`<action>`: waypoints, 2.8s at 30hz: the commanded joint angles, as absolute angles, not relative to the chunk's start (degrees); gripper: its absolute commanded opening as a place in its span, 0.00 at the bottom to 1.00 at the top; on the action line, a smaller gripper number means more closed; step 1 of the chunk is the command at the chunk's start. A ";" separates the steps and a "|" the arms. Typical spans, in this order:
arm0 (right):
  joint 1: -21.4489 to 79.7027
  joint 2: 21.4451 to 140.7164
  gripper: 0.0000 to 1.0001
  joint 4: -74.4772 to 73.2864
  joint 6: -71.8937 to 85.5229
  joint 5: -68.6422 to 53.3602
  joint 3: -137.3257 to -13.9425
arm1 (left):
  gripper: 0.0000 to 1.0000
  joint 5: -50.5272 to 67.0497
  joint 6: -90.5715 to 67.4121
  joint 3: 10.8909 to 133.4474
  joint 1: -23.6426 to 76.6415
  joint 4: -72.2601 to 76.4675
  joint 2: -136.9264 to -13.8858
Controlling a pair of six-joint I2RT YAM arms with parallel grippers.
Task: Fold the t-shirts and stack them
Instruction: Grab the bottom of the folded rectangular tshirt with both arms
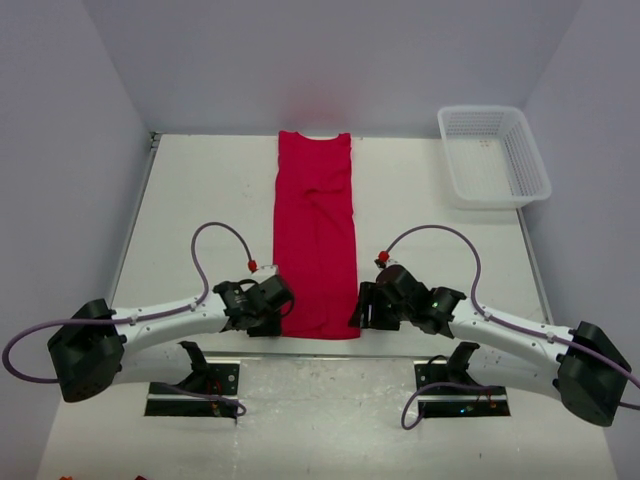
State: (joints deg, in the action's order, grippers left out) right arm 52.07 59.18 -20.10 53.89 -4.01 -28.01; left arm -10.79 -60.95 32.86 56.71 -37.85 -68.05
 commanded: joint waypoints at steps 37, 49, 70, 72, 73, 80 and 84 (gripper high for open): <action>52.12 72.86 0.54 -19.16 61.43 -2.64 -28.56 | 0.00 -13.89 -65.13 27.33 56.95 -36.74 -66.44; 52.12 73.12 0.15 -14.33 64.34 -4.13 -24.70 | 0.00 -13.54 -65.04 27.07 56.95 -36.47 -66.36; 52.12 70.92 0.00 -18.99 61.88 0.35 -25.49 | 0.00 -12.22 -67.50 29.09 56.95 -41.31 -61.35; 52.21 71.45 0.00 -17.33 59.42 -2.44 -25.93 | 0.00 -11.69 -65.93 29.79 56.95 -40.78 -61.35; 52.21 71.54 0.00 -16.79 57.59 -3.33 -26.36 | 0.00 -11.43 -65.31 30.58 56.95 -40.43 -61.17; 53.87 66.19 0.00 -20.20 53.27 -3.60 -28.30 | 0.00 -10.55 -62.76 33.75 56.95 -40.25 -59.16; 54.32 63.73 0.00 -25.03 50.54 -2.99 -31.28 | 0.00 -11.07 -63.28 34.80 56.95 -41.65 -57.92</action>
